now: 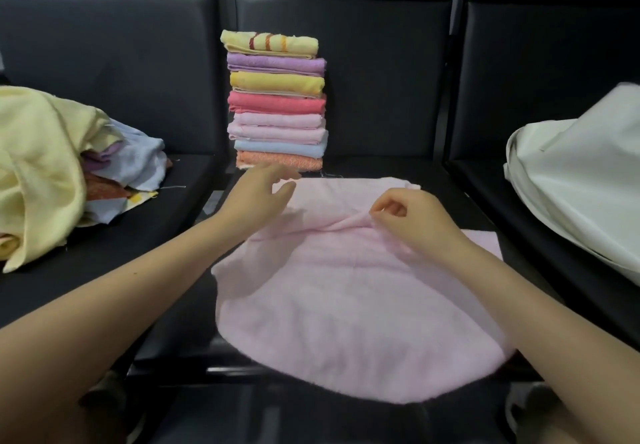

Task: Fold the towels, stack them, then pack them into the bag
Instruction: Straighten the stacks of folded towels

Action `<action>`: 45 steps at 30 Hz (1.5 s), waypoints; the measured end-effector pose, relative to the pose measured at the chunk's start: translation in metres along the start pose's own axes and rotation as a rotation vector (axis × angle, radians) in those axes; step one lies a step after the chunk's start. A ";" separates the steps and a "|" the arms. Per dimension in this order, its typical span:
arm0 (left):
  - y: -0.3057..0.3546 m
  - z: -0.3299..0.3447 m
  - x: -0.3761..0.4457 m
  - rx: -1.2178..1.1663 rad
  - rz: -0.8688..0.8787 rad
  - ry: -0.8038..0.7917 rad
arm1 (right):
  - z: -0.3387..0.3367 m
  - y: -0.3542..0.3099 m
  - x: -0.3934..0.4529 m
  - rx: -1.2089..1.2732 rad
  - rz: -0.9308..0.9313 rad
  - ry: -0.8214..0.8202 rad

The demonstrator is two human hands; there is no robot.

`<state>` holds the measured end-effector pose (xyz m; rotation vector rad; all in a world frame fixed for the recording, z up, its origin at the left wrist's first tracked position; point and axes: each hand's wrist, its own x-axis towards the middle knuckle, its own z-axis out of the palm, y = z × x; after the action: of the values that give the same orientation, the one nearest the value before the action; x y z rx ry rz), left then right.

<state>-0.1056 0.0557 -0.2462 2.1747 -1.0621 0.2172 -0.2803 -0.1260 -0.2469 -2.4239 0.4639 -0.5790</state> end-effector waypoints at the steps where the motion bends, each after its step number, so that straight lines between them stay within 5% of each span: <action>1: 0.008 -0.005 -0.013 -0.013 0.037 -0.034 | 0.000 -0.007 -0.013 0.009 -0.011 -0.062; 7: 0.023 -0.028 -0.091 -0.004 0.217 -0.259 | 0.003 -0.042 -0.081 0.071 -0.145 -0.346; 10: 0.016 -0.033 -0.118 0.070 0.325 -0.391 | 0.016 -0.043 -0.106 -0.154 -0.280 -0.469; 14: -0.005 -0.040 -0.142 0.077 0.466 -0.443 | 0.023 -0.038 -0.110 -0.166 -0.373 -0.447; 18: -0.021 -0.042 -0.149 0.122 0.537 -0.422 | 0.020 -0.039 -0.102 -0.023 -0.245 -0.442; 22: -0.019 -0.032 -0.146 -0.013 0.451 -0.310 | 0.022 -0.036 -0.089 0.076 -0.131 -0.364; 25: -0.009 -0.029 -0.132 -0.137 0.268 -0.307 | 0.031 -0.034 -0.081 -0.194 -0.270 -0.235; 28: 0.000 -0.028 -0.114 -0.258 0.150 -0.369 | 0.034 -0.045 -0.078 -0.131 -0.327 -0.116; 32: 0.011 -0.022 -0.092 -0.322 0.047 -0.424 | 0.041 -0.061 -0.078 -0.276 -0.246 -0.232; 45: 0.023 -0.010 -0.026 -0.198 0.128 -0.378 | 0.022 -0.046 -0.028 -0.054 -0.015 -0.240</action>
<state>-0.1382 0.0692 -0.2385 2.0139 -1.3697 -0.2439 -0.2838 -0.0682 -0.2429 -2.5091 0.3640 -0.2792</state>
